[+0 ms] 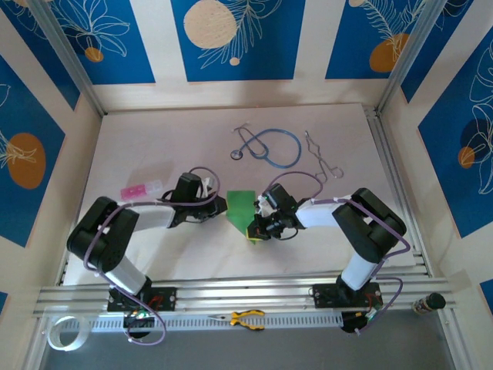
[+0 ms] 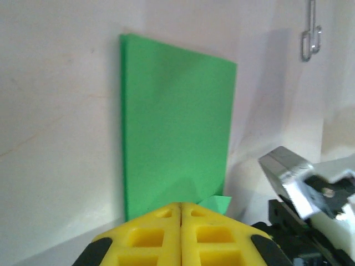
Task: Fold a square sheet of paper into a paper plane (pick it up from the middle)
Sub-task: Third fold the triangle at the center of the table.
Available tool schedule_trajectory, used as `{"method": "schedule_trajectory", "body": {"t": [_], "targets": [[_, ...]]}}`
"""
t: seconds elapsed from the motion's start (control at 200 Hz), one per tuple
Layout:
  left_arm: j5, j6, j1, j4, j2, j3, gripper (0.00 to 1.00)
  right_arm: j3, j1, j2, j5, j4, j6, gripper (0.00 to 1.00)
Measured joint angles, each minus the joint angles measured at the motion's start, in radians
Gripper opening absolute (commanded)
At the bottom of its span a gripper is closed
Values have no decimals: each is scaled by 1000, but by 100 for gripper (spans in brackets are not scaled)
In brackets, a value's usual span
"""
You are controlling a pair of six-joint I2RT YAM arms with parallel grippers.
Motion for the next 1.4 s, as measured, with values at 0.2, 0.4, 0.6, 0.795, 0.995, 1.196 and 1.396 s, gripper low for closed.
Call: {"method": "schedule_trajectory", "body": {"t": [0.2,0.4,0.6,0.795,0.995,1.196,1.396], "targets": [[31,4,-28,13,3,0,9,3,0,0,1,-5,0,5],[76,9,-50,42,81,3,10,14,0,1,8,-27,-4,5],[79,18,-50,31,134,16,8,33,0,1,19,-65,-12,6],[62,31,-52,-1,135,27,6,72,6,-12,48,-135,-23,9],[63,41,-52,-1,135,27,5,170,40,-3,53,-164,-39,9],[63,42,-52,-1,136,27,5,240,55,88,60,-157,-38,9],[63,45,-52,-2,136,27,4,225,58,126,68,-155,-39,9]]}}
